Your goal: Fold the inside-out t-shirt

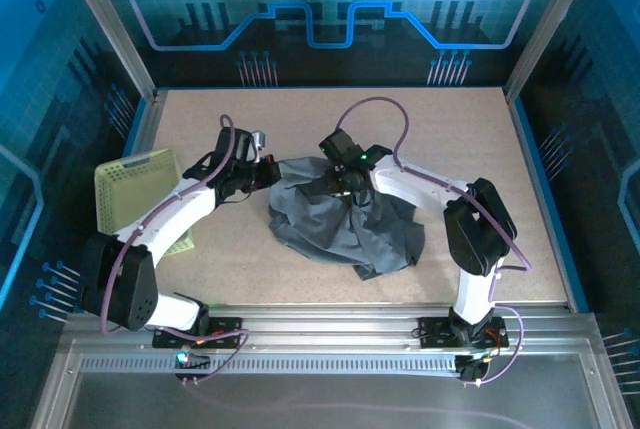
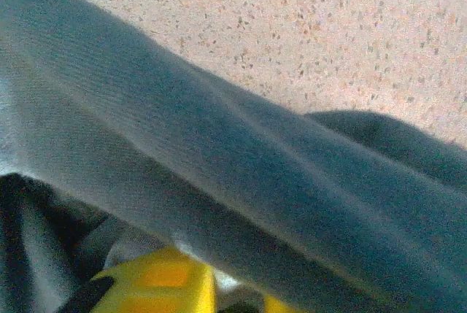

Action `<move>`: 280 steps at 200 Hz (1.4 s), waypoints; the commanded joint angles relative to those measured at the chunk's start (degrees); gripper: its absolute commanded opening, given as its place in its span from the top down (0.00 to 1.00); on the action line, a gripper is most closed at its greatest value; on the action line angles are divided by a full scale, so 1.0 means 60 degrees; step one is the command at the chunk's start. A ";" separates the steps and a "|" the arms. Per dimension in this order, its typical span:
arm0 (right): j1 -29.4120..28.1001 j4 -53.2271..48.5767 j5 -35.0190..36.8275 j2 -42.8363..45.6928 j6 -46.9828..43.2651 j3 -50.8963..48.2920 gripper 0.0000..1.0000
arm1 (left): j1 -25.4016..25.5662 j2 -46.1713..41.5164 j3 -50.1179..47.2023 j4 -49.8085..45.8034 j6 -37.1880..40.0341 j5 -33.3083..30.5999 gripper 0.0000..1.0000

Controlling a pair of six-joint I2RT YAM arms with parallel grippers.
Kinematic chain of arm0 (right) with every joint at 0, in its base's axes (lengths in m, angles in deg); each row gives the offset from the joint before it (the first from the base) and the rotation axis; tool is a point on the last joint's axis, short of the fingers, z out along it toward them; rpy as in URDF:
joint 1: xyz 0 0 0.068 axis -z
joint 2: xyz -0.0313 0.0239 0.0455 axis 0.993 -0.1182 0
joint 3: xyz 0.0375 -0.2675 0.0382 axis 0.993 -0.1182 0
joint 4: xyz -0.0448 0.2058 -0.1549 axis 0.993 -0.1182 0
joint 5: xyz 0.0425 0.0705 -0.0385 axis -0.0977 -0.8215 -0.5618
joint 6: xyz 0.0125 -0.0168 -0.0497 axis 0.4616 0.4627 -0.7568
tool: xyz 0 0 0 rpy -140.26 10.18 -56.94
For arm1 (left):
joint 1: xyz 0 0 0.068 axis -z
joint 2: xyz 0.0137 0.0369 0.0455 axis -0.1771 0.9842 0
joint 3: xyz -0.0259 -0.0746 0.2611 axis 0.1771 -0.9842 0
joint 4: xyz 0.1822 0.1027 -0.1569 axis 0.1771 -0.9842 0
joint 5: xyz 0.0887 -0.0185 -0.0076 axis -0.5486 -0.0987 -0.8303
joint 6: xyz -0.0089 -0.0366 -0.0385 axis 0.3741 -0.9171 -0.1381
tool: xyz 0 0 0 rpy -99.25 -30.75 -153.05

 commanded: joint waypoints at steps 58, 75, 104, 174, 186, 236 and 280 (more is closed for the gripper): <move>-0.0088 -0.1185 -0.0971 0.2633 -0.0357 0.0601 1.00 | -0.0044 0.0233 0.0567 -0.0104 0.0536 -0.0233 0.98; -0.0072 -0.1464 -0.1644 0.3219 -0.0402 0.0638 1.00 | -0.0044 0.0525 0.0958 -0.0309 0.0743 -0.0556 0.97; -0.0066 -0.1649 -0.2683 0.3806 -0.0255 0.0768 1.00 | -0.0020 0.1279 0.2065 -0.1317 0.1357 -0.1084 0.80; -0.0042 -0.1409 -0.2805 0.3391 0.0475 0.1355 1.00 | 0.2696 -0.3806 -0.0863 0.1122 0.2197 -0.2839 0.24; -0.0074 -0.1369 -0.2873 0.3304 0.0518 0.1512 1.00 | 0.3240 -0.3955 -0.1173 0.1558 0.2428 -0.2031 0.26; -0.0271 -0.1331 -0.3182 0.3298 0.0760 0.1886 1.00 | 0.4255 -0.2769 -0.1758 0.3590 0.2646 -0.0396 0.34; -0.0422 -0.1234 -0.3230 0.3530 0.0915 0.1809 1.00 | 0.4258 -0.1770 -0.1500 0.4274 0.2484 -0.0994 0.50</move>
